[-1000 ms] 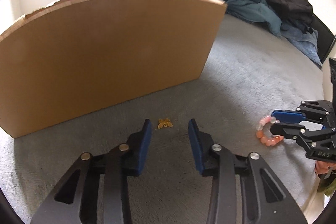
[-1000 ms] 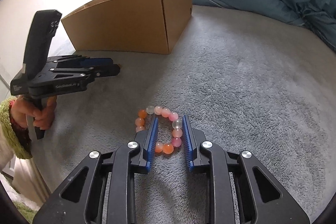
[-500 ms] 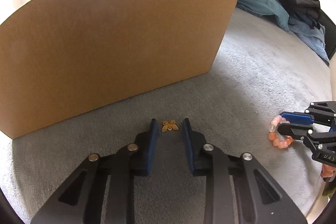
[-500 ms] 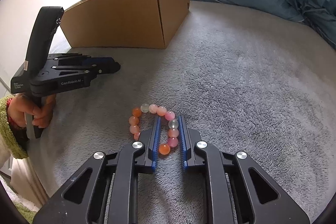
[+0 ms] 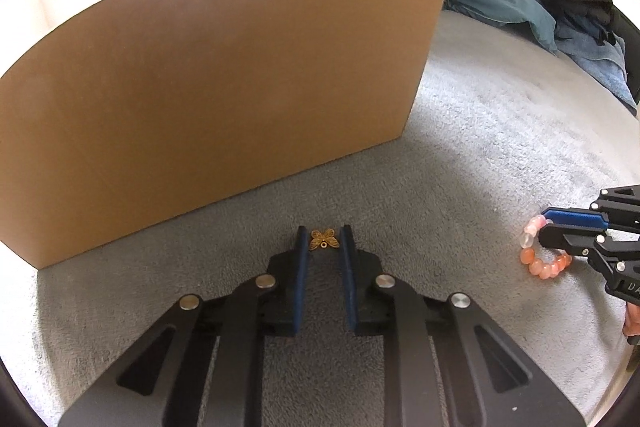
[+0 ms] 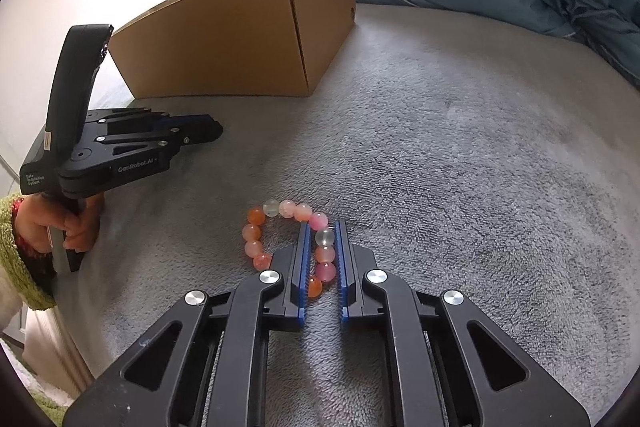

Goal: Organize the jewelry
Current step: 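Close the right tool on the bead bracelet while the left tool closes on the gold butterfly charm, then lift and carry the bracelet and butterfly charm over the box with both tools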

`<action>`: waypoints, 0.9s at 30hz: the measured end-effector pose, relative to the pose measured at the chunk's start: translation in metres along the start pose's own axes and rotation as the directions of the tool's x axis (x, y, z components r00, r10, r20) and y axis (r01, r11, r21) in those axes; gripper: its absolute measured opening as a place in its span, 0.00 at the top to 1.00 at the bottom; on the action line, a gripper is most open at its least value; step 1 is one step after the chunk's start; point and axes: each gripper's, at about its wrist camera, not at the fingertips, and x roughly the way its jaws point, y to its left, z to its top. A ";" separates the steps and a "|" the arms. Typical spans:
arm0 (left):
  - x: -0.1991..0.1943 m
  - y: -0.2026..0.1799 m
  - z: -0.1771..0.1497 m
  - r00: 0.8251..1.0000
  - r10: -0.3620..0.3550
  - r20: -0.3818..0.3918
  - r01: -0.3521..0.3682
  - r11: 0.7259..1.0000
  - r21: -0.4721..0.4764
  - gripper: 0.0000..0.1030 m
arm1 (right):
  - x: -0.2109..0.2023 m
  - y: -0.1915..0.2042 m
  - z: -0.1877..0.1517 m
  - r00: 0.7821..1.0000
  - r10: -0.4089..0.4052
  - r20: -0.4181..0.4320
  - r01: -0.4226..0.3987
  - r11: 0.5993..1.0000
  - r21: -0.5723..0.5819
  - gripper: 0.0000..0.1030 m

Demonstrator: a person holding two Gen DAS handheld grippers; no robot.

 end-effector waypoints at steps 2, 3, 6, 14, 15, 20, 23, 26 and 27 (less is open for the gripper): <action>-0.001 0.000 -0.002 1.000 0.003 0.004 -0.003 1.000 0.000 0.86 | 0.000 -0.001 0.000 1.000 0.000 0.001 0.000 1.000 0.002 0.92; -0.002 0.001 -0.003 1.000 0.004 0.005 -0.004 1.000 -0.001 0.86 | 0.000 -0.001 0.001 1.000 0.001 0.002 -0.001 1.000 0.002 0.92; -0.004 0.003 -0.004 1.000 0.003 0.012 -0.003 1.000 -0.009 0.86 | -0.001 -0.003 0.002 1.000 0.004 0.003 -0.004 1.000 0.004 0.92; -0.015 0.019 -0.007 0.999 -0.014 0.039 0.017 0.997 -0.077 0.86 | 0.001 -0.003 0.003 1.000 0.003 0.007 -0.003 1.000 0.004 0.92; -0.017 0.021 -0.007 0.999 -0.015 0.042 0.019 0.996 -0.087 0.86 | 0.001 -0.004 0.003 1.000 0.004 0.007 -0.004 1.000 0.005 0.92; -0.028 0.028 -0.011 0.998 -0.008 0.055 0.013 0.995 -0.100 0.86 | -0.002 -0.008 0.004 1.000 0.012 0.009 -0.012 1.000 0.015 0.93; -0.034 0.030 -0.014 0.999 0.002 0.054 0.004 0.995 -0.101 0.86 | -0.004 -0.010 0.006 1.000 0.011 0.009 -0.011 1.000 0.019 0.93; -0.039 0.031 -0.017 0.999 0.009 0.049 -0.004 0.994 -0.109 0.86 | -0.006 -0.009 0.008 1.000 -0.003 0.002 0.002 1.000 0.010 0.93; -0.041 0.031 -0.019 0.999 0.013 0.048 -0.007 0.994 -0.112 0.86 | -0.005 -0.008 0.009 1.000 -0.007 0.000 0.007 1.000 0.007 0.93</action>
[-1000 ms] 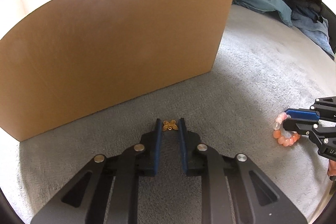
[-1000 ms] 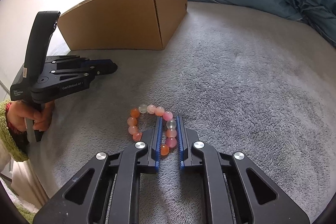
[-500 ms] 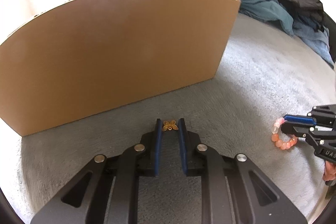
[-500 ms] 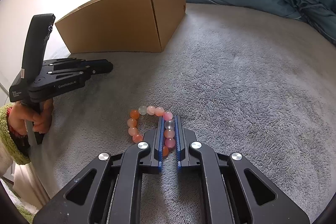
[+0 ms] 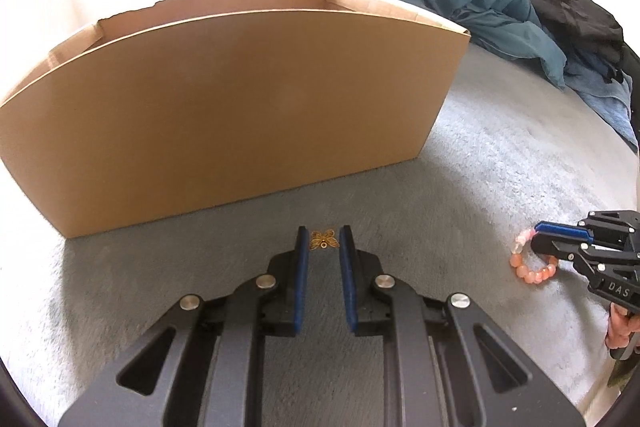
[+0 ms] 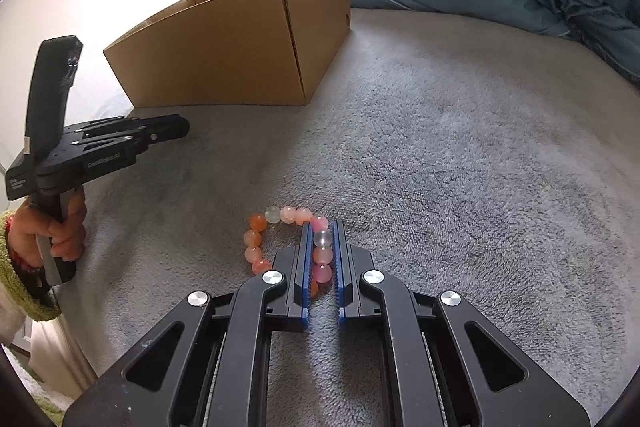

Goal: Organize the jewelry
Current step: 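Lift and carry the bracelet and butterfly charm over the box with both tools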

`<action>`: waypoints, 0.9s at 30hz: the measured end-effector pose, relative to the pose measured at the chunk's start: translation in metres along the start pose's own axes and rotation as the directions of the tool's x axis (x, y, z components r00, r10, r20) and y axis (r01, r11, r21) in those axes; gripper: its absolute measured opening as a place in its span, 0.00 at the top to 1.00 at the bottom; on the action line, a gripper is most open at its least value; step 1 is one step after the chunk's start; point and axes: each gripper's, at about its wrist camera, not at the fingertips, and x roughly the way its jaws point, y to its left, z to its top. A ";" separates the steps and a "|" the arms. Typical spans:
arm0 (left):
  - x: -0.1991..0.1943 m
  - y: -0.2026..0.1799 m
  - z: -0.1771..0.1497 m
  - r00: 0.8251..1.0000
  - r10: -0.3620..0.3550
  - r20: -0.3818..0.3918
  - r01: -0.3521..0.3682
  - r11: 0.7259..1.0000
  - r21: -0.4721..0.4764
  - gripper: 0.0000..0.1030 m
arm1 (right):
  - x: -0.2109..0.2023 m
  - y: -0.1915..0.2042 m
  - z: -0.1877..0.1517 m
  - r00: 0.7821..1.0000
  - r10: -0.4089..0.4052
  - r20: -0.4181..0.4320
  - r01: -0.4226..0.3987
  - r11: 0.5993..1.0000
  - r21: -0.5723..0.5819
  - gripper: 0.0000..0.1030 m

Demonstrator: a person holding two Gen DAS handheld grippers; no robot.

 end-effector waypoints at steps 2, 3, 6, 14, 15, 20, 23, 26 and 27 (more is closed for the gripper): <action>-0.004 0.003 -0.005 1.000 0.009 -0.004 -0.009 1.000 -0.013 0.86 | 0.002 0.003 0.002 1.000 -0.013 -0.010 0.013 1.000 -0.006 0.93; -0.006 0.005 -0.007 1.000 0.012 -0.006 -0.012 1.000 -0.019 0.86 | 0.003 0.004 0.002 1.000 -0.019 -0.016 0.019 1.000 -0.008 0.92; -0.008 0.007 -0.009 1.000 0.021 -0.007 -0.022 0.999 -0.032 0.86 | 0.007 0.009 0.004 0.999 -0.040 -0.033 0.039 0.999 -0.021 0.92; -0.011 0.014 -0.013 0.999 0.053 -0.009 -0.053 0.996 -0.073 0.86 | 0.015 0.018 0.008 0.994 -0.097 -0.051 0.094 0.994 -0.052 0.92; -0.012 0.015 -0.013 0.998 0.057 -0.009 -0.058 0.995 -0.078 0.86 | 0.015 0.017 0.009 0.994 -0.097 -0.048 0.095 0.994 -0.045 0.92; -0.009 0.017 -0.009 0.997 0.072 -0.010 -0.072 0.993 -0.095 0.86 | 0.008 0.017 0.013 0.993 -0.116 -0.018 0.116 0.993 -0.030 0.93; -0.007 0.016 -0.007 0.997 0.078 -0.013 -0.079 0.992 -0.104 0.86 | 0.009 0.015 0.014 0.993 -0.119 -0.017 0.119 0.993 -0.017 0.93; -0.004 0.017 -0.006 0.997 0.081 -0.017 -0.082 0.991 -0.110 0.86 | 0.013 0.013 0.018 0.993 -0.117 -0.023 0.117 0.993 -0.010 0.93; -0.004 0.018 -0.007 0.997 0.081 -0.018 -0.083 0.990 -0.111 0.86 | 0.015 0.012 0.019 0.993 -0.115 -0.028 0.115 0.993 -0.009 0.93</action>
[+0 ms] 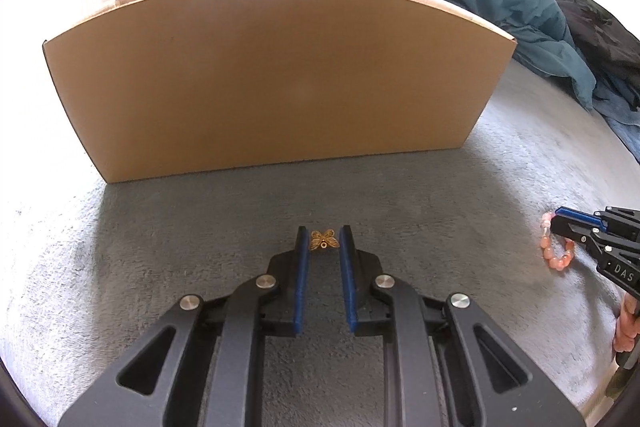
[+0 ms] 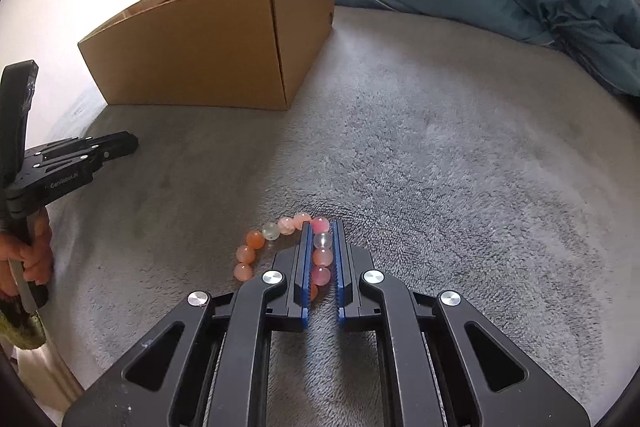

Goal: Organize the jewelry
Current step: 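Lift and carry the bracelet and butterfly charm over the box with both tools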

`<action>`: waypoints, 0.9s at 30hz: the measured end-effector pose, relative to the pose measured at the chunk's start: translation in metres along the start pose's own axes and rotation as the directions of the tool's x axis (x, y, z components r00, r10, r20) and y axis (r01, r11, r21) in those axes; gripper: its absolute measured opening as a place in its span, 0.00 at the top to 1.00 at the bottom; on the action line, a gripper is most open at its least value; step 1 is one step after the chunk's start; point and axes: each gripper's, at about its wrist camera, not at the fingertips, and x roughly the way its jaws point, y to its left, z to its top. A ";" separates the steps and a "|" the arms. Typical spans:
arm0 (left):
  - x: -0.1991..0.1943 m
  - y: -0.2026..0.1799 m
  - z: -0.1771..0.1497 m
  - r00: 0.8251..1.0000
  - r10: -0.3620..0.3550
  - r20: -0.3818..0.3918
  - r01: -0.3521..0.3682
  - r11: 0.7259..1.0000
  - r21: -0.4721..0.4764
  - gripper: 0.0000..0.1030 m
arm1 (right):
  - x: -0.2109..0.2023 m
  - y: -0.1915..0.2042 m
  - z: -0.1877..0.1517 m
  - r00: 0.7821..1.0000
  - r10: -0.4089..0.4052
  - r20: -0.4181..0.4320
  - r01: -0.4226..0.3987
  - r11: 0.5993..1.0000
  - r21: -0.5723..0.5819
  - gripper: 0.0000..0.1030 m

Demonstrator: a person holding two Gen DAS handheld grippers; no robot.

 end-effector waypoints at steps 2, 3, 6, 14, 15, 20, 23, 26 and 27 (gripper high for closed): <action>0.003 -0.001 0.001 1.000 0.002 -0.003 -0.002 1.000 -0.004 0.86 | 0.003 0.000 0.000 1.000 0.002 -0.007 -0.002 1.000 0.001 0.92; 0.003 -0.001 0.001 1.000 0.002 -0.003 -0.002 1.000 -0.005 0.86 | 0.004 0.000 0.000 1.000 0.002 -0.009 -0.002 1.000 0.001 0.92; 0.005 0.000 0.003 1.000 0.004 -0.005 -0.004 1.000 -0.005 0.86 | 0.005 -0.002 0.002 1.000 0.007 -0.014 -0.007 1.000 0.005 0.92; 0.006 0.001 0.004 1.000 0.006 -0.005 -0.006 1.000 -0.003 0.86 | 0.011 -0.005 0.004 1.000 0.000 -0.020 0.001 1.000 0.005 0.92; 0.006 0.001 0.004 1.000 0.008 -0.005 -0.008 1.000 -0.002 0.86 | 0.011 -0.005 0.004 1.000 -0.002 -0.022 0.002 1.000 0.003 0.92; 0.007 0.001 0.003 1.000 0.014 -0.004 -0.014 1.000 -0.001 0.86 | 0.010 0.001 0.002 1.000 -0.010 -0.016 0.010 1.000 0.003 0.92; 0.006 0.000 0.002 1.000 0.016 -0.003 -0.016 1.000 -0.001 0.86 | 0.006 0.004 0.000 1.000 -0.015 -0.009 0.015 1.000 0.007 0.92; 0.006 0.000 0.002 1.000 0.016 -0.003 -0.016 1.000 -0.002 0.86 | 0.002 0.006 -0.002 1.000 -0.017 -0.001 0.017 1.000 0.010 0.93; 0.006 0.000 0.003 1.000 0.017 -0.002 -0.017 1.000 -0.002 0.86 | 0.001 0.006 -0.002 1.000 -0.019 0.001 0.019 1.000 0.010 0.93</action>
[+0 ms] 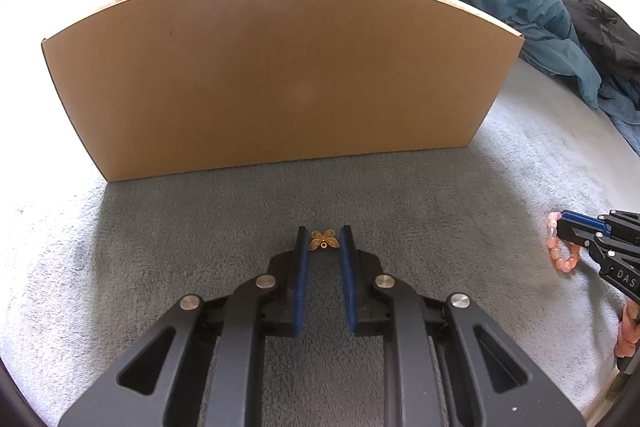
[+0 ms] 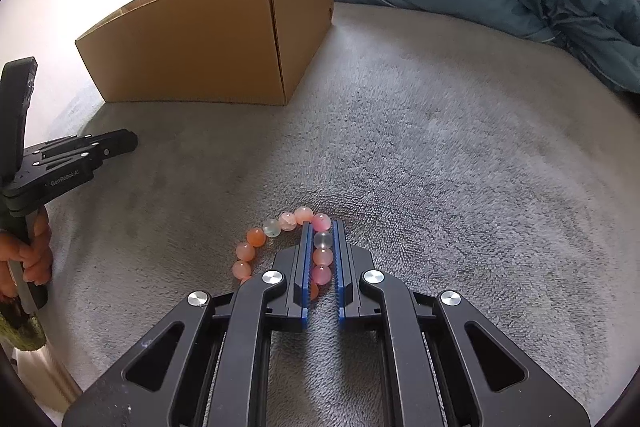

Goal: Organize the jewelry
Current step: 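Lift and carry the bracelet and butterfly charm over the box with both tools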

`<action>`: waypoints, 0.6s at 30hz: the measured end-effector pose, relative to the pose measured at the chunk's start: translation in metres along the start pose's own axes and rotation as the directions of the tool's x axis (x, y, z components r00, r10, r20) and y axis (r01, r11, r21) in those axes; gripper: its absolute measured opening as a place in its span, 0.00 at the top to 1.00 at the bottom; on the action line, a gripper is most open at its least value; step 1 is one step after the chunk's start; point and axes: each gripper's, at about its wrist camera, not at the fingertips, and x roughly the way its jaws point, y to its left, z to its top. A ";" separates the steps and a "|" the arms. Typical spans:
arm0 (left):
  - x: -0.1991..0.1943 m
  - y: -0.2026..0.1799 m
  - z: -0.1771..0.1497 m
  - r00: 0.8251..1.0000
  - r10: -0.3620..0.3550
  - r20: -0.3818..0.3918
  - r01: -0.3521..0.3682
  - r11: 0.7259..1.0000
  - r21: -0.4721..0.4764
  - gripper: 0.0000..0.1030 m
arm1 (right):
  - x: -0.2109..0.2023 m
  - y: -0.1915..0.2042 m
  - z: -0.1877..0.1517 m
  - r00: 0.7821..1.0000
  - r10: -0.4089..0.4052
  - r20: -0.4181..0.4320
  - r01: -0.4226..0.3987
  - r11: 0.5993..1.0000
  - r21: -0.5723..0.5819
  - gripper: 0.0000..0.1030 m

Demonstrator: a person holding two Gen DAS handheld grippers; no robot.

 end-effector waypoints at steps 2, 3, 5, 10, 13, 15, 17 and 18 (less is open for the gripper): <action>-0.001 -0.002 0.000 1.000 0.001 0.001 -0.001 1.000 -0.001 0.86 | -0.003 0.001 -0.001 1.000 -0.002 0.005 0.002 1.000 0.000 0.93; -0.001 -0.001 0.000 1.000 0.002 0.003 -0.002 1.000 -0.001 0.86 | -0.005 0.001 -0.001 1.000 -0.003 0.009 0.003 1.000 0.000 0.93; -0.002 -0.002 -0.001 1.000 0.004 0.005 -0.004 1.000 -0.002 0.86 | -0.010 0.002 -0.001 1.000 -0.004 0.016 0.004 1.000 -0.001 0.93; -0.007 -0.002 -0.002 1.000 0.010 0.017 -0.010 1.000 -0.005 0.86 | -0.023 0.005 -0.003 0.999 -0.009 0.041 0.009 1.000 -0.002 0.93; -0.012 -0.002 -0.002 1.000 0.014 0.027 -0.014 1.000 -0.008 0.86 | -0.030 0.007 -0.004 0.999 -0.010 0.052 0.011 1.000 -0.006 0.93; -0.017 -0.001 -0.002 0.999 0.016 0.034 -0.015 1.000 -0.009 0.86 | -0.035 0.010 -0.004 0.998 -0.008 0.059 0.009 1.000 -0.011 0.93; -0.022 -0.001 -0.002 0.999 0.019 0.044 -0.019 1.000 -0.005 0.86 | -0.040 0.011 -0.004 0.998 -0.011 0.067 0.012 1.000 -0.020 0.93; -0.025 -0.001 -0.002 0.999 0.021 0.049 -0.020 1.000 -0.003 0.86 | -0.043 0.012 -0.003 0.997 -0.011 0.072 0.013 1.000 -0.024 0.93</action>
